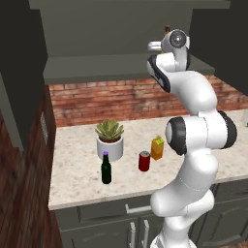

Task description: Sort all alcoholic drinks to one cabinet, and non-alcoholic drinks to the other.

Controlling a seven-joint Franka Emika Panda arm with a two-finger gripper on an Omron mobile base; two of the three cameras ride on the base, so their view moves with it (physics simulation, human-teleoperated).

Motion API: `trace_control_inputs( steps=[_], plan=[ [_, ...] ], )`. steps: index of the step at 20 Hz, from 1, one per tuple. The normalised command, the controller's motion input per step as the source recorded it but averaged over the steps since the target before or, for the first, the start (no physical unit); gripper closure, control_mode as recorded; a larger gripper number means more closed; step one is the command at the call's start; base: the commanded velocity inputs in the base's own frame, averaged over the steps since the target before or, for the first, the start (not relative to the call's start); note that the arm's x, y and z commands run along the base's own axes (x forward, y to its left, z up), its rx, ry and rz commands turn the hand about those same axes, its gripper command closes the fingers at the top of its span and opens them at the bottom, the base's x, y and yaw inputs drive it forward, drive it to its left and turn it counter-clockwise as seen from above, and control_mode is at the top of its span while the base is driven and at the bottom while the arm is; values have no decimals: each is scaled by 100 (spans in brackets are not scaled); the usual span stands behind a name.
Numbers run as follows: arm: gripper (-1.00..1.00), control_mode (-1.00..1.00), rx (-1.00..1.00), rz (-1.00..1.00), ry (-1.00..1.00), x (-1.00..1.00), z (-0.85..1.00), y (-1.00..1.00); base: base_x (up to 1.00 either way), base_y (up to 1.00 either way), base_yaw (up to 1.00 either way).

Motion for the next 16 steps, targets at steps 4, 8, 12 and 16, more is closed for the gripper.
trace_control_inputs(
  steps=[4,8,12,16],
  plan=[
    [-100,-100,0,0,0,2,0,0,0,0,0],
    [-100,-100,0,0,-2,-3,0,0,0,0,0],
    [-100,-100,0,0,-5,-34,0,0,0,0,0],
    [-100,-100,0,0,-9,-82,0,11,0,0,0]
  ],
)
